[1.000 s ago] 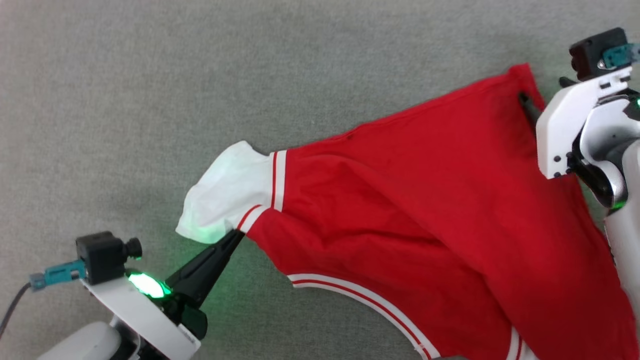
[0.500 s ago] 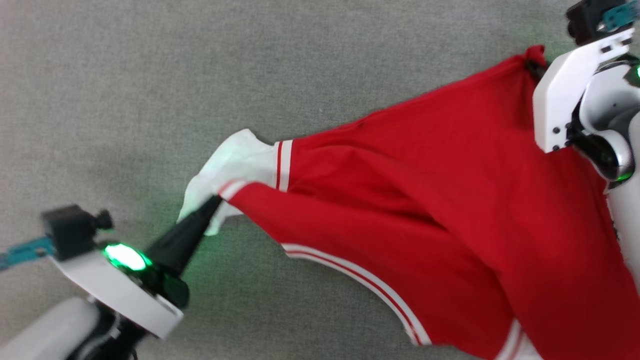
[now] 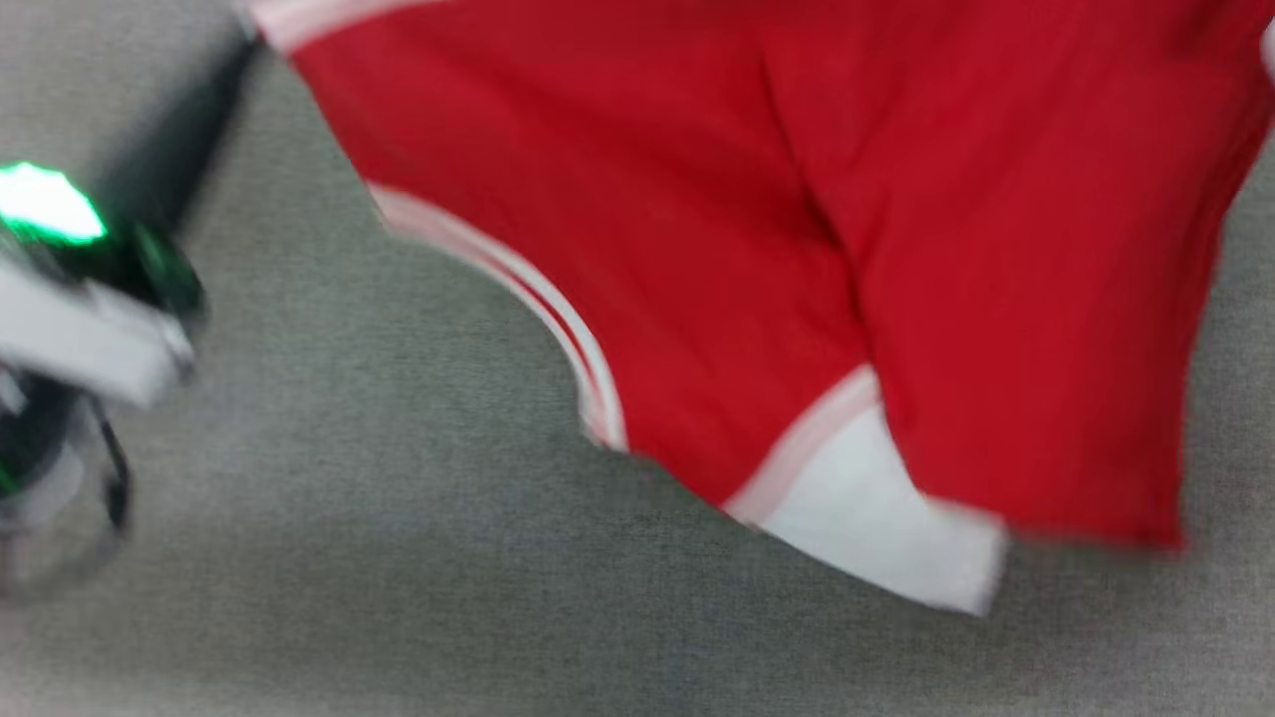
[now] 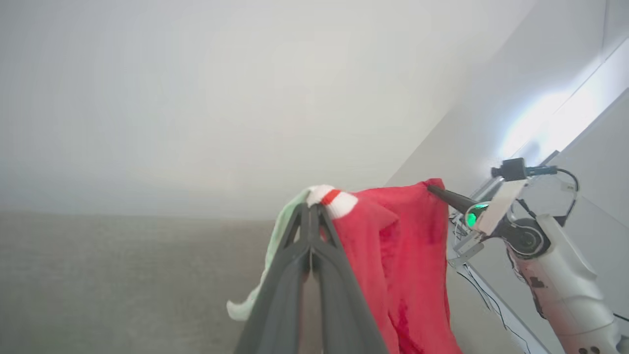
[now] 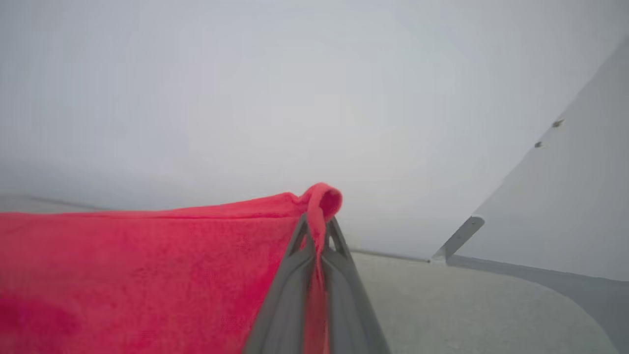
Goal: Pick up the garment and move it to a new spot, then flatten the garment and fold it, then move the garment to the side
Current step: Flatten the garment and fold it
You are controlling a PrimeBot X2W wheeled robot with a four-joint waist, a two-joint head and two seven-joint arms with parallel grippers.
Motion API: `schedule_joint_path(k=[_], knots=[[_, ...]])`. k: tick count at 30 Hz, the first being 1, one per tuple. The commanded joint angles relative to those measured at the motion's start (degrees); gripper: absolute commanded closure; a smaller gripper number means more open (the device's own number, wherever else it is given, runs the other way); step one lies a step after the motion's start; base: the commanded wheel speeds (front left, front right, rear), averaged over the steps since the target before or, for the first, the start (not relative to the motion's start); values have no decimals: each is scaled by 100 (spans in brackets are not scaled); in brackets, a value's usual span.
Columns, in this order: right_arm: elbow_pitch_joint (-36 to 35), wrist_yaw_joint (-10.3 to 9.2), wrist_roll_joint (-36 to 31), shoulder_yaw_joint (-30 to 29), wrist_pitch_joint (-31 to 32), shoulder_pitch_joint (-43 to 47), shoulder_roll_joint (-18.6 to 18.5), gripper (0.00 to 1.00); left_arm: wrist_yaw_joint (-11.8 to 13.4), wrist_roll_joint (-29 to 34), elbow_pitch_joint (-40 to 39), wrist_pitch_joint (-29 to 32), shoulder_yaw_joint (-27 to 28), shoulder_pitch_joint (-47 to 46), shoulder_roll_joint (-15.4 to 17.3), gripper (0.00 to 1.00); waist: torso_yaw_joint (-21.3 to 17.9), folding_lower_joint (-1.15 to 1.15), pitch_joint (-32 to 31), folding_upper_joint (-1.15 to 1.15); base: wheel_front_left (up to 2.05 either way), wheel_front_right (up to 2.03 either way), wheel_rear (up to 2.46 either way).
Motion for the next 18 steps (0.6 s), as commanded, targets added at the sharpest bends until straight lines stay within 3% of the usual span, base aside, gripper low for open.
schedule_joint_path(k=[1, 9, 14, 18], knots=[[-82, -10, -215, -227, -127, -250, 144, 100, 12, -151, 189, 185, 60, -426, -46, 100, -110, 0, 129, 0, 0, 0, 0], [-390, -11, -1421, -1312, -983, -1665, 993, 100, 12, -392, 1822, 1131, 426, -2931, -464, 100, -465, 0, 483, 0, 0, 0, 0], [-218, -12, -1778, -1590, -1484, -2464, 1177, 100, 12, -225, 2617, 1158, 630, -4350, -783, 100, -629, 0, 473, 0, 0, 0, 0], [80, -12, -2020, -1651, -1739, -2681, 1223, 100, 13, -370, 2762, 1220, 658, -4763, -976, 100, -659, 0, 489, 0, 0, 0, 0]])
